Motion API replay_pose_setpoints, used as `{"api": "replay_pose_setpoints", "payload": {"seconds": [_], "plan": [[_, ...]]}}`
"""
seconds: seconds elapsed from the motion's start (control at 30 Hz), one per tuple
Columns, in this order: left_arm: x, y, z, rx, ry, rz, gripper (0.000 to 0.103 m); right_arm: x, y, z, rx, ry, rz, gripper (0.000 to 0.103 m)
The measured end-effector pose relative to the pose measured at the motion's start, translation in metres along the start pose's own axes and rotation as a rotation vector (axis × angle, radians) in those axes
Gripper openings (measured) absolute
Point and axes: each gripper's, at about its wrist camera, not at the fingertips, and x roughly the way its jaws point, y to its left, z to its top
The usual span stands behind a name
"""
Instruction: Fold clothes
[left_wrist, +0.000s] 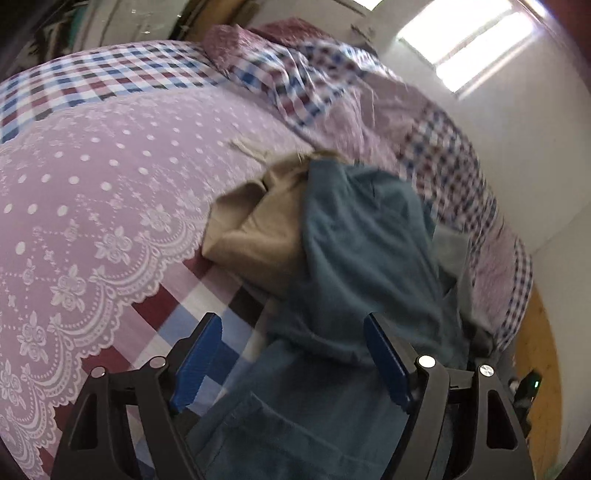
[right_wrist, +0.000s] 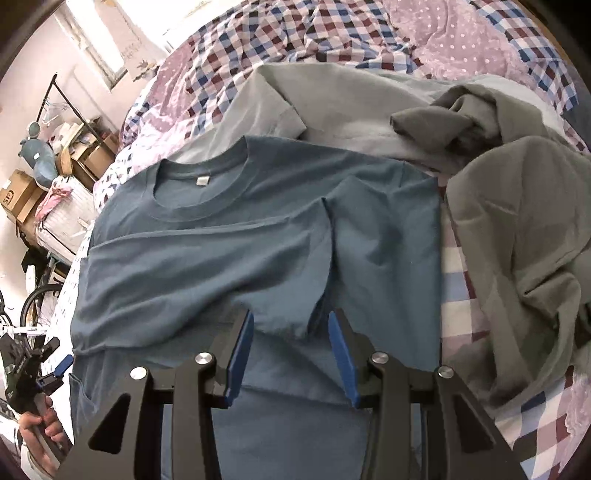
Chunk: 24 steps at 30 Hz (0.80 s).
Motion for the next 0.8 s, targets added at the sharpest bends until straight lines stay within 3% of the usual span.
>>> {"api": "replay_pose_setpoints", "payload": {"seconds": [0.13, 0.2, 0.23, 0.5, 0.7, 0.8], "plan": [[0.002, 0.004, -0.005, -0.013, 0.023, 0.009, 0.082, 0.021, 0.002, 0.005, 0.007, 0.041, -0.011, 0.045], [0.002, 0.007, -0.005, -0.029, 0.022, 0.013, 0.082, 0.028, 0.005, 0.009, 0.001, 0.044, -0.015, 0.027], [0.002, 0.007, -0.004, -0.033, 0.023, 0.012, 0.081, 0.026, 0.008, 0.012, -0.011, 0.036, -0.034, 0.001], [-0.003, 0.017, -0.002, -0.065, -0.001, 0.036, 0.081, -0.055, 0.022, 0.029, -0.027, -0.16, -0.07, 0.001], [-0.011, 0.026, 0.001, -0.092, -0.035, 0.051, 0.081, -0.077, -0.011, 0.027, 0.073, -0.205, -0.16, 0.001], [-0.013, 0.018, 0.003, -0.022, -0.035, 0.064, 0.076, -0.063, -0.022, 0.022, 0.102, -0.147, -0.182, 0.001]]}}
